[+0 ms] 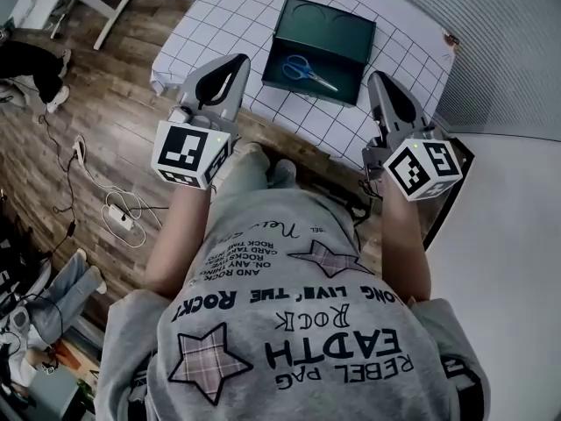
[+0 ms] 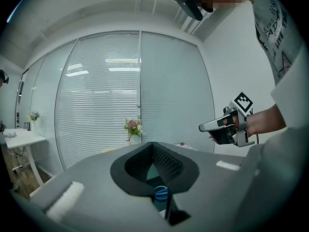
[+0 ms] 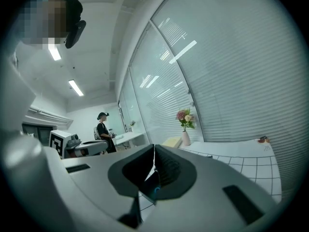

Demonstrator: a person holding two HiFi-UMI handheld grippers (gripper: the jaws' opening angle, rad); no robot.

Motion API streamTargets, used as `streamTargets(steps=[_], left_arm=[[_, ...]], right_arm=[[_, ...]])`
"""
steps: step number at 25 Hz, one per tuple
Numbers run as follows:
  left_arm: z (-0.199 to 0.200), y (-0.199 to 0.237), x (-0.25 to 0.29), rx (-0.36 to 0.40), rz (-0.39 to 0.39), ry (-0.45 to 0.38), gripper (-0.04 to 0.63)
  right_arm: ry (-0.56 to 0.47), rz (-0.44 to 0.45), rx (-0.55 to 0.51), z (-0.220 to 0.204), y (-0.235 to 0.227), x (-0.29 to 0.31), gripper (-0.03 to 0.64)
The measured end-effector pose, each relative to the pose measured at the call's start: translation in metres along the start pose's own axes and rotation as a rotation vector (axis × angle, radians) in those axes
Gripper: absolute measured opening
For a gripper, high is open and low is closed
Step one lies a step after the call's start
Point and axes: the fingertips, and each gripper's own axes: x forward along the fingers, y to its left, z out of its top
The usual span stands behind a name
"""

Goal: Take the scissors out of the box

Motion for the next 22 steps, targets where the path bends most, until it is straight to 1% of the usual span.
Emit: streamTargets(steps=[4,7,12,17,22], left_arm=[[-0.001,0.007,0.019,-0.007,-0.033,0.003,0.005],[0.000,0.014,0.035,-0.008,-0.066,0.001,0.004],[0.006,0.024,0.066,-0.018,-0.162,-0.001,0.005],[0.010,0.045,0.098,-0.014,-0.228,0.001,0.005],[0.010,0.065,0.126,-0.018,-0.303,-0.004,0.004]], right_arm=[[0.009,-0.014,-0.001,0.002,-0.006,0.013,0.014],[0.008,-0.044,-0.002,0.006,-0.012,0.021,0.014],[-0.008,-0.082,0.020,0.021,-0.018,0.039,0.014],[-0.027,-0.112,0.030,0.034,-0.020,0.071,0.014],[-0.054,-0.189,0.036,0.048,-0.032,0.087,0.014]])
